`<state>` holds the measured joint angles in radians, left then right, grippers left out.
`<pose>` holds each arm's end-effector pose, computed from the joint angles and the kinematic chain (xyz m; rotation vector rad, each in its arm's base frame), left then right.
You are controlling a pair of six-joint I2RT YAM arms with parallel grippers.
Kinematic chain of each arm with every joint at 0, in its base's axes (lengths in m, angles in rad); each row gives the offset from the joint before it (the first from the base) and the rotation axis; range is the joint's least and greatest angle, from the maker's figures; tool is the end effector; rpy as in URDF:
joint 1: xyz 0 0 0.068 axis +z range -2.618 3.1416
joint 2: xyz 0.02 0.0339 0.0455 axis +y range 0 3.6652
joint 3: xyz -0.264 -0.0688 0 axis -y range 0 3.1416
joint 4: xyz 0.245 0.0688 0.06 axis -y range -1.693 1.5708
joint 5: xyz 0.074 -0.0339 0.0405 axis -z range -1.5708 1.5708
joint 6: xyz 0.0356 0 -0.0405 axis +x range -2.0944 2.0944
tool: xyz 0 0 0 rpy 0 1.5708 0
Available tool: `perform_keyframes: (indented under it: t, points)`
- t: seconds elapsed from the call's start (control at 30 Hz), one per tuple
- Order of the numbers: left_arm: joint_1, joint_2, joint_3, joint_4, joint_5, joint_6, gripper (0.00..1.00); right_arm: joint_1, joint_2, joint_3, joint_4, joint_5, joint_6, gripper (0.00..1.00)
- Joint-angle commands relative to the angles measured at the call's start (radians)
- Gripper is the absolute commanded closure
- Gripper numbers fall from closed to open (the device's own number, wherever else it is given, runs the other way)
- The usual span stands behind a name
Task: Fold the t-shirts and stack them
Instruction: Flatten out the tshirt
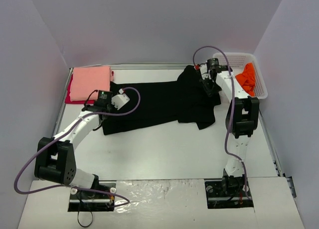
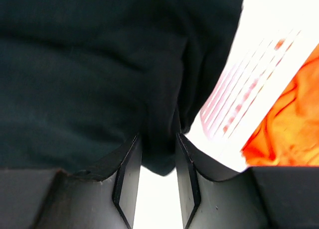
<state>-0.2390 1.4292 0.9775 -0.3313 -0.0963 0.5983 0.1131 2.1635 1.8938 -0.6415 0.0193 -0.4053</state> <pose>0.2990 -0.0693 0.2447 0.9191 2.1821 0.2880 0.4837 0.0543 0.2384 -0.6297 2.4067 -0.1477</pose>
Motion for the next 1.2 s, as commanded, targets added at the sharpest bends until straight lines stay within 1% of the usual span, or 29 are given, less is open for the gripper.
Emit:
perform_keyframes:
  t: [0.0, 0.07, 0.1, 0.13, 0.23, 0.27, 0.6, 0.83, 1.0, 1.17]
  points:
    - [0.023, -0.044, -0.042, 0.037, 0.047, 0.044, 0.68, 0.013, -0.128, -0.091, -0.009, -0.005, -0.007, 0.71]
    - [0.039, -0.035, -0.065, 0.072, 0.085, 0.055, 0.69, 0.013, -0.149, -0.145, 0.002, -0.007, -0.006, 0.71]
    - [0.065, -0.017, -0.078, 0.081, 0.096, 0.06, 0.69, 0.013, -0.166, -0.16, 0.006, -0.009, -0.004, 0.71]
    - [0.076, -0.006, -0.082, 0.086, 0.153, 0.066, 0.73, 0.013, -0.174, -0.174, 0.015, -0.009, -0.001, 0.71]
    - [0.098, 0.042, -0.091, 0.097, 0.179, 0.087, 0.83, 0.014, -0.183, -0.213, 0.026, -0.009, 0.005, 0.71]
    - [0.099, 0.051, -0.094, 0.1, 0.181, 0.093, 0.84, 0.014, -0.183, -0.217, 0.026, -0.009, 0.006, 0.71]
    - [0.102, 0.129, -0.099, 0.124, 0.208, 0.118, 0.84, 0.025, -0.159, -0.252, 0.046, 0.005, 0.025, 0.71]
    - [0.109, 0.168, -0.103, 0.161, 0.184, 0.126, 0.84, 0.028, -0.146, -0.263, 0.051, 0.018, 0.023, 0.71]
    - [0.115, 0.221, -0.086, 0.172, 0.175, 0.123, 0.84, 0.028, -0.139, -0.271, 0.052, 0.025, 0.022, 0.71]
    - [0.125, 0.237, -0.069, 0.189, 0.161, 0.121, 0.85, 0.03, -0.134, -0.271, 0.055, 0.034, 0.02, 0.71]
